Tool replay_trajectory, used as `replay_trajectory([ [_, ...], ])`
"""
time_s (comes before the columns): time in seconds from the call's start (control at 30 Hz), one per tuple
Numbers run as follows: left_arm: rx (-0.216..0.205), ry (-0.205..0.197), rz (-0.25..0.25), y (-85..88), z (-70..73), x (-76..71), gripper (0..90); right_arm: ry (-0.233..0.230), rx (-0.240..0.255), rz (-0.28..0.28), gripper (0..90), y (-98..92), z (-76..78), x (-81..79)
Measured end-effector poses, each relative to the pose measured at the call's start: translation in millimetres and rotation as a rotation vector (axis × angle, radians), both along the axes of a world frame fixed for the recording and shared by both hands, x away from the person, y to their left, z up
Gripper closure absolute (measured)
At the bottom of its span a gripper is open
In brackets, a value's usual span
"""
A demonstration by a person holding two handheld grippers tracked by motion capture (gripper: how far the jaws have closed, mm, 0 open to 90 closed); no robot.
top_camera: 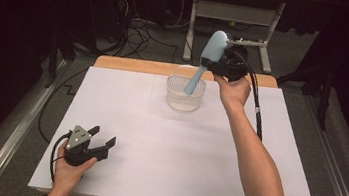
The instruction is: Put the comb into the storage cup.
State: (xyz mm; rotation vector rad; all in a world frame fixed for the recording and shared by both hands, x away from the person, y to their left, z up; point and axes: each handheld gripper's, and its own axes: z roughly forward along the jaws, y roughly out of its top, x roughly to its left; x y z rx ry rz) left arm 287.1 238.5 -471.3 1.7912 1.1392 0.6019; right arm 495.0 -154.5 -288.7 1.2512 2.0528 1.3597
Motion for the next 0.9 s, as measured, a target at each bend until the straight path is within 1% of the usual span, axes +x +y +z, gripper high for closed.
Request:
replay_trajectory([
  [0.1,0.000,-0.001,-0.001,-0.3,0.0,-0.1,28.5,-0.004,-0.013,-0.002,53.2,3.0,-2.2,1.4],
  [0.27,0.000,0.000,-0.002,0.1,0.0,-0.1,28.5,-0.020,-0.016,-0.012,53.1,8.5,-5.5,5.6],
  [0.53,0.003,-0.002,-0.006,-0.8,-0.1,-0.3,28.5,-0.021,-0.021,-0.016,52.9,19.1,-8.5,13.1],
  [0.6,0.013,-0.006,-0.010,-1.7,0.3,-0.9,28.5,-0.017,-0.020,-0.015,52.8,21.8,-10.1,14.4],
  [0.9,0.013,-0.003,-0.026,-4.1,-0.3,-1.1,28.5,0.003,-0.036,-0.026,52.6,31.1,-21.5,22.4],
])
